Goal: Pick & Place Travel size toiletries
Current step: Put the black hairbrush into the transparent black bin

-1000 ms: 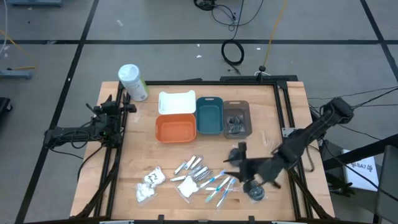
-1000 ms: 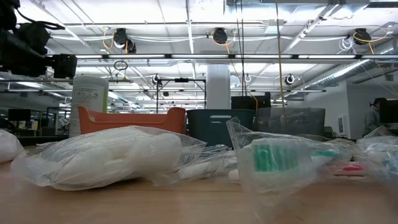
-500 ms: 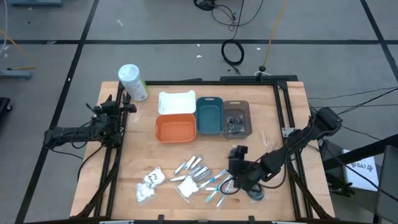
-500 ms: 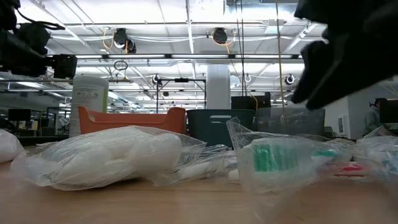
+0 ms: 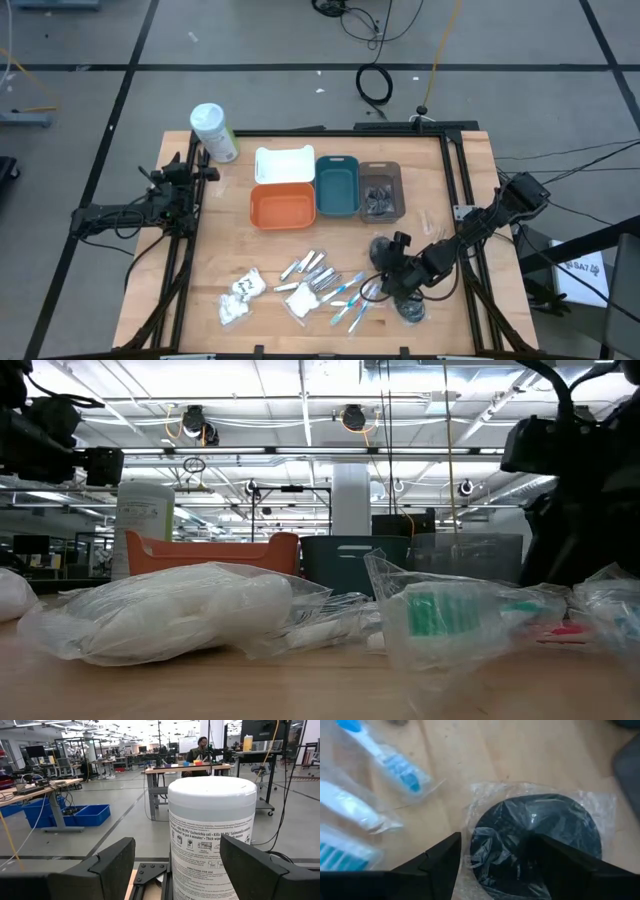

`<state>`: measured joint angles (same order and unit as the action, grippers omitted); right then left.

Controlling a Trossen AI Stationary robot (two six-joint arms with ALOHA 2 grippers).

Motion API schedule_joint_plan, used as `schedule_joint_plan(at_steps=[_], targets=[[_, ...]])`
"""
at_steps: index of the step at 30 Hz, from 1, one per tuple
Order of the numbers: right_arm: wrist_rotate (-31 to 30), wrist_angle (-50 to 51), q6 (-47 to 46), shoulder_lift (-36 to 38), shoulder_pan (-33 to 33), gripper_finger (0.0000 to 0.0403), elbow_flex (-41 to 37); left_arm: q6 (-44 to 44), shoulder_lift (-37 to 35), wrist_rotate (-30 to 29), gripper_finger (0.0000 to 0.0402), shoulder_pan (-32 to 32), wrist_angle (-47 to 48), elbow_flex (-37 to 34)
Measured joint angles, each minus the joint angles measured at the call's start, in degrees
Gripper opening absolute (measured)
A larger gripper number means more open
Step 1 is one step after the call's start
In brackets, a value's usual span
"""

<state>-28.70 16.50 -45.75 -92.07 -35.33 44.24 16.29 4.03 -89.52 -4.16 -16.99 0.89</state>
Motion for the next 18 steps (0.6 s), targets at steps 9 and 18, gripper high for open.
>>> schedule_joint_plan(at_steps=[9, 18], targets=[[1.11, -3.71, -0.05, 0.17, -0.01, 0.0190, -2.50, 0.00, -0.02, 0.02, 0.0285, 0.00, 0.02, 0.00], [1.71, -4.72, 0.61, 0.15, 0.00, 0.0112, -2.51, 0.00, -0.01, 0.01, 0.0285, 0.02, 0.02, 0.00]])
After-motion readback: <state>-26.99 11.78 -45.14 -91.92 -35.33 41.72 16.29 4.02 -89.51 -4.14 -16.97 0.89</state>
